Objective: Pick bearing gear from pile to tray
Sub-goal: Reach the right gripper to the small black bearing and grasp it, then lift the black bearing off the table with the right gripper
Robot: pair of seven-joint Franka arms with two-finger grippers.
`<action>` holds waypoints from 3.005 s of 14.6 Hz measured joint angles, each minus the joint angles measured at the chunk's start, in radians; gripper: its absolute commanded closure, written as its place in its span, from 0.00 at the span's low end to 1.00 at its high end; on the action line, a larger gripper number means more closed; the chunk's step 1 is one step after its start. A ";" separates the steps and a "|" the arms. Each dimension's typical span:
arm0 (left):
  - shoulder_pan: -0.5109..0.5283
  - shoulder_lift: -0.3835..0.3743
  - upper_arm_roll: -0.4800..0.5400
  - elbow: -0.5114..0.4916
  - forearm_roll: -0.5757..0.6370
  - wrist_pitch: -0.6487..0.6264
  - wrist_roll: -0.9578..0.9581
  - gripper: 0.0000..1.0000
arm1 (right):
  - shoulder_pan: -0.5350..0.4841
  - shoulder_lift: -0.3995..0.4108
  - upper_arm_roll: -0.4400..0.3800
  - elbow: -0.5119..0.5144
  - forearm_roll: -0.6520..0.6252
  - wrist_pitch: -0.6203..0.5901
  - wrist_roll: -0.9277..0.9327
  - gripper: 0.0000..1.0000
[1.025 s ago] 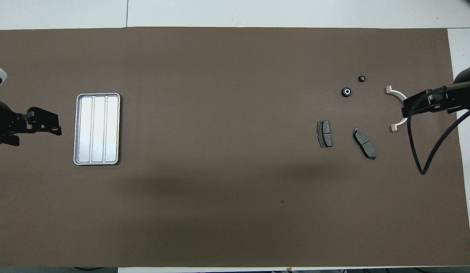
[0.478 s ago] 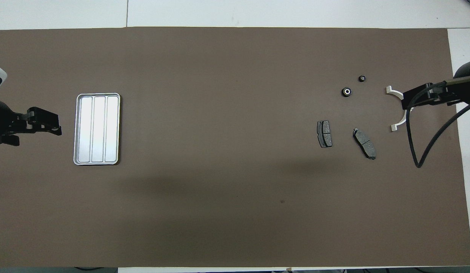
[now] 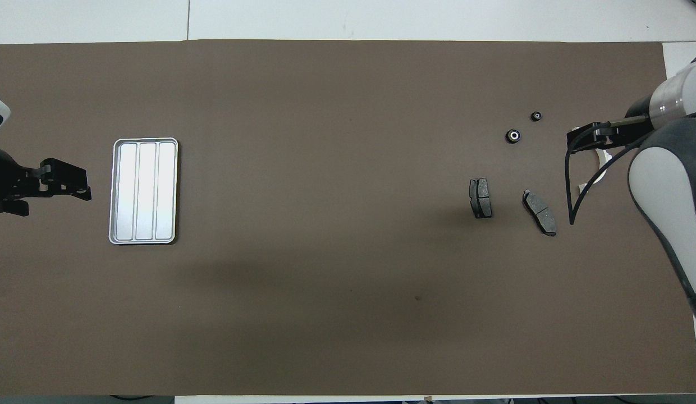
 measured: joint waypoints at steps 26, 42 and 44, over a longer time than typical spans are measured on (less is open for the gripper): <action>0.000 0.000 0.000 0.000 0.000 0.000 0.000 0.00 | 0.051 0.409 0.000 -0.008 -0.062 0.499 0.205 0.00; 0.000 0.000 0.000 0.000 0.000 0.000 0.000 0.00 | 0.039 0.436 0.001 0.000 -0.063 0.517 0.211 0.58; 0.000 0.000 0.000 0.000 0.000 0.000 0.000 0.00 | 0.039 0.436 0.002 0.002 -0.063 0.517 0.214 0.74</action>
